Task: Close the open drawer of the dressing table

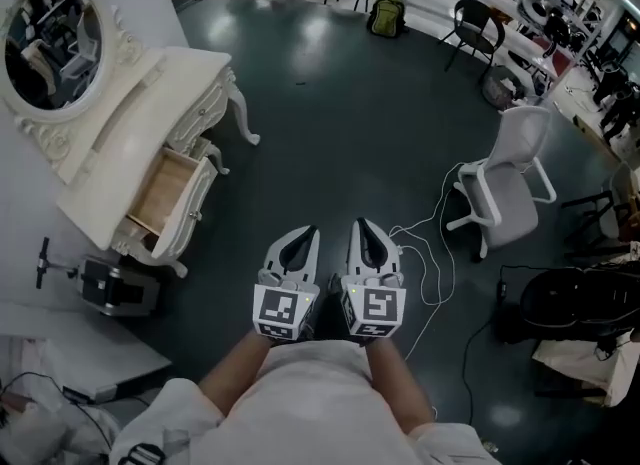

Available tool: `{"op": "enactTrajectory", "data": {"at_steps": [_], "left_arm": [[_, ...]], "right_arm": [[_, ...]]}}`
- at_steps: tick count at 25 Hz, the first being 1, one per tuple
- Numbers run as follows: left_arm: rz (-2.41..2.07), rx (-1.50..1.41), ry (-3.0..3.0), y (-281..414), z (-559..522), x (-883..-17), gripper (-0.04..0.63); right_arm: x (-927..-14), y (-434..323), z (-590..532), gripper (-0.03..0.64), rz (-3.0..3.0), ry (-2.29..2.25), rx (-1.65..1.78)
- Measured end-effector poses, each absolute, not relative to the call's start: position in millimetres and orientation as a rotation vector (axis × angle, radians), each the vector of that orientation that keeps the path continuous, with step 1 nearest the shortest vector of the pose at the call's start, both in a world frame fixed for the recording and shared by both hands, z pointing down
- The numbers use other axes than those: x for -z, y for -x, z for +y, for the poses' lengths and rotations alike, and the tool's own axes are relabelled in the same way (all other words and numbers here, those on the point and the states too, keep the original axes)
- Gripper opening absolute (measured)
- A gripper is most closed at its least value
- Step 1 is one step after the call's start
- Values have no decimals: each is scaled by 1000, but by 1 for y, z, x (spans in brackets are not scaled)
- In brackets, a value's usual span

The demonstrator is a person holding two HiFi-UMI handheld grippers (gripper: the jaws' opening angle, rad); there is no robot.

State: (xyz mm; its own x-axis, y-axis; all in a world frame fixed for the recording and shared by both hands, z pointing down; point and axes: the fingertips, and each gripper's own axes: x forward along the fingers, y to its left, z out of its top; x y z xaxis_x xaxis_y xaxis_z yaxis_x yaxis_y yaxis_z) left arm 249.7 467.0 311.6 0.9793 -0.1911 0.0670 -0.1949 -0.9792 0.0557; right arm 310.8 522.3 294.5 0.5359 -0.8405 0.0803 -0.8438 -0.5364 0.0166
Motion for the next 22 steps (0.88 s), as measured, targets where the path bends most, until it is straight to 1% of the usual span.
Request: {"op": "enactTrajectory", "data": {"at_steps": [8,14,22], "left_arm": [[-505,-113,-3031,-269,387,-322,8],[-714,-134,-2997,-290,321,-312,8],[-1045,-181,-2875,-293,250,-330,8]], "right_arm": [[-302,-341,438,15,-1667,-2611,-114],[-290,-373,361,15,-1863,-2509,-125],[-307,-376,264,15,-2180,-2239,-174]]}}
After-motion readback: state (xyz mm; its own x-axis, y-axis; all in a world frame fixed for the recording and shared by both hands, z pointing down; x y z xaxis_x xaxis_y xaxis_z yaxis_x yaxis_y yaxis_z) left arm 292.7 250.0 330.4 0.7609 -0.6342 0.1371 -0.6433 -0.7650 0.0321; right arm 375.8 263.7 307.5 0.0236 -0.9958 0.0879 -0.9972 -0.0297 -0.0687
